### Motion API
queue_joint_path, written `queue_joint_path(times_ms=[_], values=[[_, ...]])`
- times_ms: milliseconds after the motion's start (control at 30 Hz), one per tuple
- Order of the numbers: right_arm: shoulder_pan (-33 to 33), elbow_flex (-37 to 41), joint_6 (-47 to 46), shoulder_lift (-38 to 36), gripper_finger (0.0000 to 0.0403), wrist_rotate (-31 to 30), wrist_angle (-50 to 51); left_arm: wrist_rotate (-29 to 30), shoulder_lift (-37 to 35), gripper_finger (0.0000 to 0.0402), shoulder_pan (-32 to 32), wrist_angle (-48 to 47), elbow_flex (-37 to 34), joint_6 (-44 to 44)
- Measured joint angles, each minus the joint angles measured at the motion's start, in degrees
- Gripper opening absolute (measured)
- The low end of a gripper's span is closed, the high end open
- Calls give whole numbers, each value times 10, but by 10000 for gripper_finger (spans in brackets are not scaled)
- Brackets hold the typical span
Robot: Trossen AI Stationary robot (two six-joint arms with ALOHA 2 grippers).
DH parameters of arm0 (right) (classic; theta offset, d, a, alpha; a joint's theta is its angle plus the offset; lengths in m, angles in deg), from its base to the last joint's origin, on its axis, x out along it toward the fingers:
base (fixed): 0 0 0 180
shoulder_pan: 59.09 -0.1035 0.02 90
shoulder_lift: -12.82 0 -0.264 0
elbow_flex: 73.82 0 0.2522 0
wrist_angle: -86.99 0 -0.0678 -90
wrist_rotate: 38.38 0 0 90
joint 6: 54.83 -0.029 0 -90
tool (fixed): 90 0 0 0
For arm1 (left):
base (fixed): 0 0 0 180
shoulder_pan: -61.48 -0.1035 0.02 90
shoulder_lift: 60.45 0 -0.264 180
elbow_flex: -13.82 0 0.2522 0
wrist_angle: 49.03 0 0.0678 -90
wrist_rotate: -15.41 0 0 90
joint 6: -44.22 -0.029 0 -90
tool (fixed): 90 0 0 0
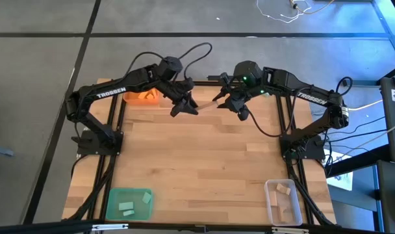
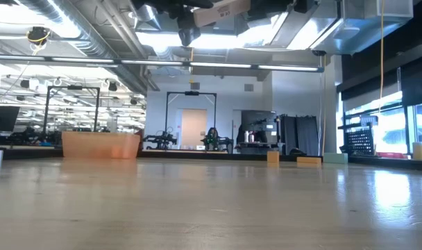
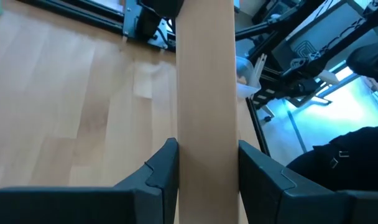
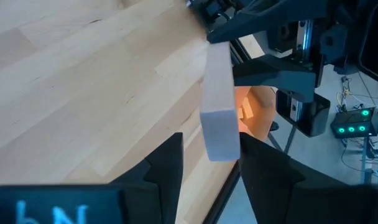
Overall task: Sort & place blocks by color
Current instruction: Put the brown block into the transparent bin
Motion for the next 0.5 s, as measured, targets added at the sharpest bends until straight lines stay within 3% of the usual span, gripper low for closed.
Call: queue_joint_path(times_ms=[500], values=[[-19,0,0,11,152,2,-28,28,0,119,6,5,0,0]])
